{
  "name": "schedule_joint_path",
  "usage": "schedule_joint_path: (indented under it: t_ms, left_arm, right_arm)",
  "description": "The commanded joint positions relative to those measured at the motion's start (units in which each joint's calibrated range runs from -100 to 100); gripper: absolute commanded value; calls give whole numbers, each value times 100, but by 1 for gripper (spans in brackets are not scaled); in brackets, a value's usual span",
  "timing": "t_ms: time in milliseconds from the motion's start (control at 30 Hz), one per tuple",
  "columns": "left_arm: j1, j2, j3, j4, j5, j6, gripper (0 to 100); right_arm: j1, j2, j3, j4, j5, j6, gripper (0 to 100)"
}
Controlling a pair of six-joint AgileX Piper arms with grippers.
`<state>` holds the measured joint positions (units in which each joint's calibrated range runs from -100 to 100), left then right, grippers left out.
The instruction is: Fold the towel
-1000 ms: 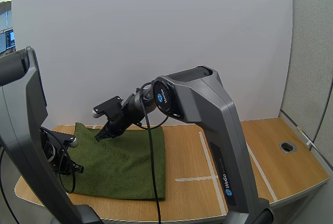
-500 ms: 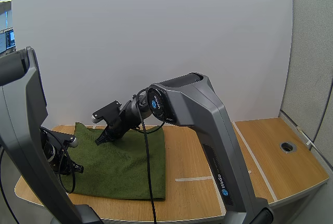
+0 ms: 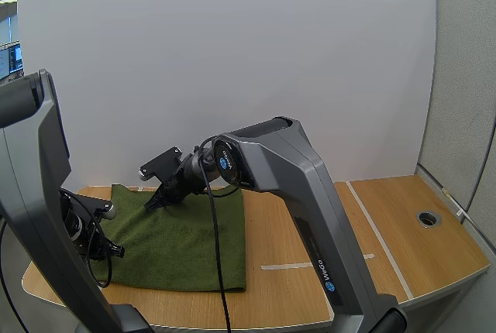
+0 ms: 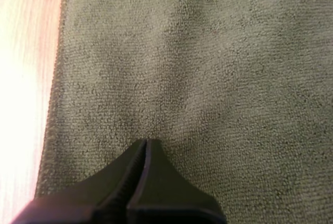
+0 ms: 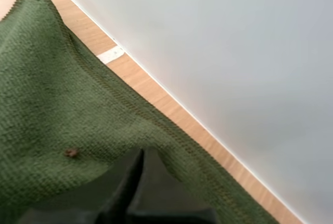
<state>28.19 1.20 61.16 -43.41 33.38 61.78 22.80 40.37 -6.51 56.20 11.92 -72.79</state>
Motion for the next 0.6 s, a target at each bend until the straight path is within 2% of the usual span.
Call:
schedule_joint_path:
  t_ms: [0, 367, 567]
  left_arm:
    - [-20, 188, 99, 220, 250, -59, 0]
    - [-20, 188, 99, 231, 250, -59, 0]
    - [-20, 188, 99, 231, 250, -59, 0]
  right_arm:
    - [-75, 107, -148, -75, -870, -287, 0]
    - [-350, 68, -164, -20, -646, -321, 0]
    - [-350, -401, -164, 60, 849, -48, 0]
